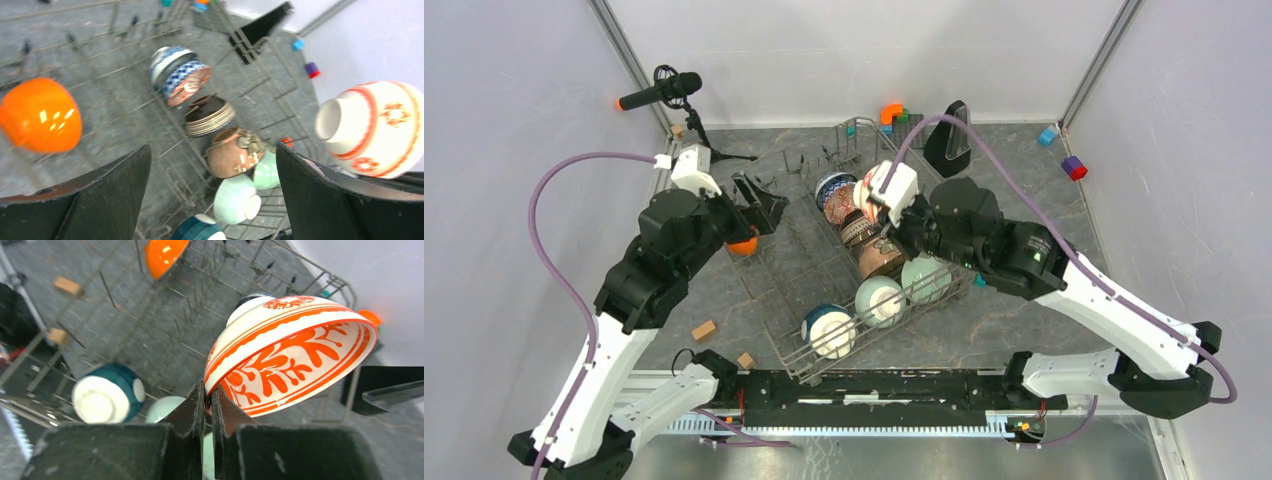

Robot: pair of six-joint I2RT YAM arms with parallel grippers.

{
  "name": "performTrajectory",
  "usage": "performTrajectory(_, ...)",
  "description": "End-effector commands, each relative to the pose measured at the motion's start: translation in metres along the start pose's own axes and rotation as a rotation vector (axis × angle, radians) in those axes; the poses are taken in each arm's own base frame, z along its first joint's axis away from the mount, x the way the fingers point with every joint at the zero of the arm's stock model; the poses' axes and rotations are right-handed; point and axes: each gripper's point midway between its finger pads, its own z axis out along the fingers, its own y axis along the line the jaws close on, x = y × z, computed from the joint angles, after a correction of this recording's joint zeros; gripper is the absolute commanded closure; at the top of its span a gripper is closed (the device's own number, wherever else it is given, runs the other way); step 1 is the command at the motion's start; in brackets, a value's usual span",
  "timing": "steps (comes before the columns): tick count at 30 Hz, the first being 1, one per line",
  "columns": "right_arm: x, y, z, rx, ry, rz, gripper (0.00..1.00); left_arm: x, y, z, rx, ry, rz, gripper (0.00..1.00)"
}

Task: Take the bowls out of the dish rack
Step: Place the bowl at the center of the board.

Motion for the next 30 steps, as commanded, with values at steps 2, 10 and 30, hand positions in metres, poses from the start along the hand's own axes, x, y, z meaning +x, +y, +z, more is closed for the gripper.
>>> performTrajectory(2, -0.001, -0.014, -0.023, 0.15, -0.003, -0.3, 1.0, -0.038, -0.074, -0.019, 0.338, -0.055, 0.08, 0.0)
performTrajectory(10, 0.025, 0.039, -0.02, 0.029, 0.05, -0.591, 1.0, -0.027, -0.099, -0.027, 0.438, 0.088, 0.096, 0.0)
performTrajectory(30, 0.058, 0.1, -0.009, -0.002, 0.14, -0.923, 1.0, 0.036, -0.085, -0.035, 0.302, 0.304, 0.447, 0.0)
